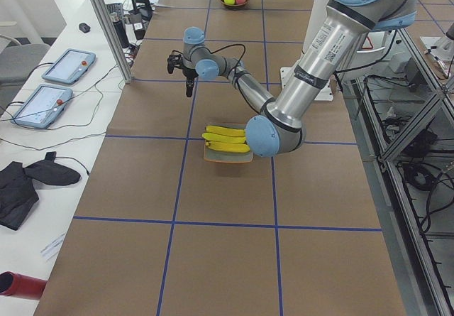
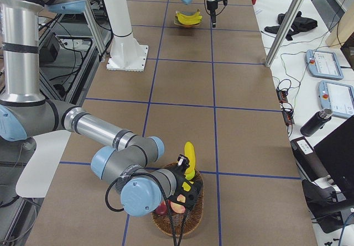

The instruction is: Transfer all bananas from basket to plate

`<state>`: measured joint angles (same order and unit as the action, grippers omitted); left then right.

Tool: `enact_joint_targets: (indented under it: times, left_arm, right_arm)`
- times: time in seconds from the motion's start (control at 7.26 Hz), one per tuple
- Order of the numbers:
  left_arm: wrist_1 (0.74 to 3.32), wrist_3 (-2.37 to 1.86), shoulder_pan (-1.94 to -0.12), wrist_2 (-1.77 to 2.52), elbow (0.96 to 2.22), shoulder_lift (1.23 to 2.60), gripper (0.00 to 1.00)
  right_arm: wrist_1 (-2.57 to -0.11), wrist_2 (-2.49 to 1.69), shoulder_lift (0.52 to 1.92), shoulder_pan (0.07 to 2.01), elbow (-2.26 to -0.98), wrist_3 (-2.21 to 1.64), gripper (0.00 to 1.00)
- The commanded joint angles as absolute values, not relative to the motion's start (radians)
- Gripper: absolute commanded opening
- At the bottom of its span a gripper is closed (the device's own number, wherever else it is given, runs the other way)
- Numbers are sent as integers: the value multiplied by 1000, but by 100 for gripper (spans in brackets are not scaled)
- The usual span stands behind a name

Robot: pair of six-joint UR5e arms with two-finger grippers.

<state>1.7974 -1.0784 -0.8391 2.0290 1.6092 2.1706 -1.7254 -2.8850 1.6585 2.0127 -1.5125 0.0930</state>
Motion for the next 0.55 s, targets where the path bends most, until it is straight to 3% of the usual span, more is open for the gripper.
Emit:
enact_joint_targets:
  times: [0.0,0.41]
  left_arm:
    - [1798,-1078,-839,2029,1609,2171,100]
    - [1798,-1078,-839,2029,1608,2171,100]
  right_arm:
    - [-1724,-2925,1629,1991,-1517,92,0]
    - [-1726,-2962,1563,1930,-1514,83,0]
